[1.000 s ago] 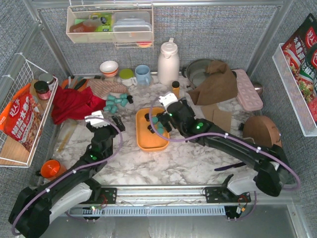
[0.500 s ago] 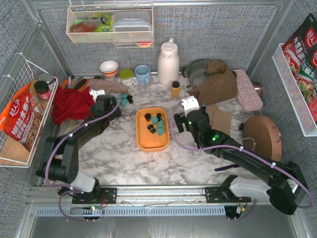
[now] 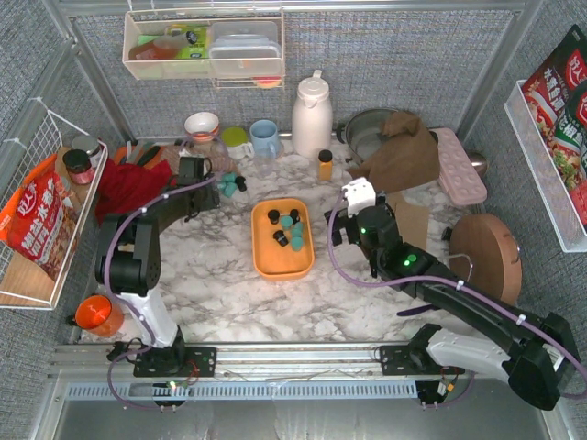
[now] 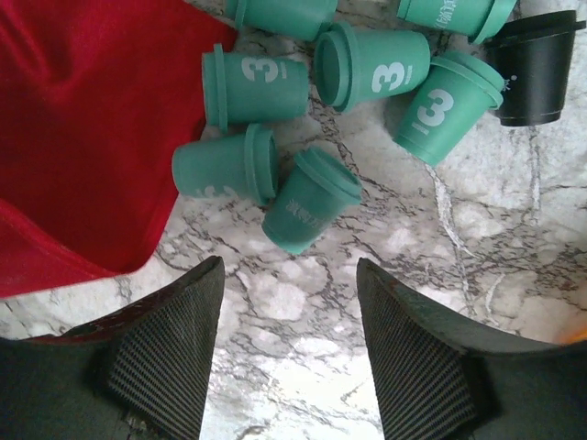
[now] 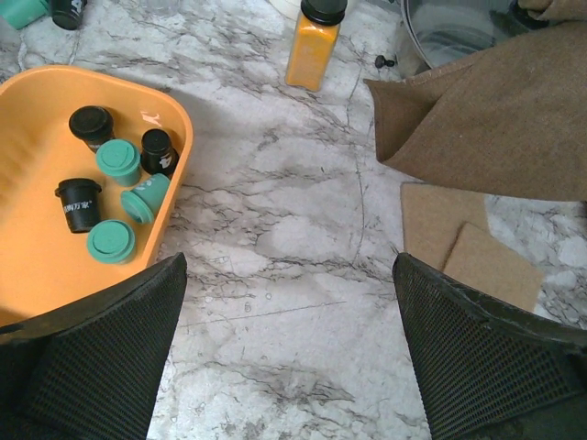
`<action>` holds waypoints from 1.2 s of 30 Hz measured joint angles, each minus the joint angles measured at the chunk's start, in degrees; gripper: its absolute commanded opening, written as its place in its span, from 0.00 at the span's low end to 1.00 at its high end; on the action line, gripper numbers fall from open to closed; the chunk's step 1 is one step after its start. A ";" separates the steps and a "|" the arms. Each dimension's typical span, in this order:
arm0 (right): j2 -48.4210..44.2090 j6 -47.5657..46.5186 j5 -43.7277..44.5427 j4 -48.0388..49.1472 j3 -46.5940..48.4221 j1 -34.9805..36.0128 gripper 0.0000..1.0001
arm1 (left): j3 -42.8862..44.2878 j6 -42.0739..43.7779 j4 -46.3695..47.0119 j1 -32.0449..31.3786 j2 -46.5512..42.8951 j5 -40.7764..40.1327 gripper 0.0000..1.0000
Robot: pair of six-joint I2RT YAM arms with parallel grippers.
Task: Mix the coffee capsules in the storage basket
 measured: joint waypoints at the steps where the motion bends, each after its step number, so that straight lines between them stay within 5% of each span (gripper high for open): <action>1: -0.13 0.00 -0.15 0.04 -0.02 -0.04 0.99 | 0.76 0.98 -0.44 0.28 0.68 0.63 0.65; 17: -0.31 -0.20 -1.57 0.07 -0.07 -0.37 0.99 | 8.98 9.33 -4.42 1.42 10.82 6.19 0.48; 36: 0.55 -0.42 -1.81 0.07 -0.07 -0.44 0.99 | 7.52 10.73 -1.09 1.53 10.36 8.52 0.31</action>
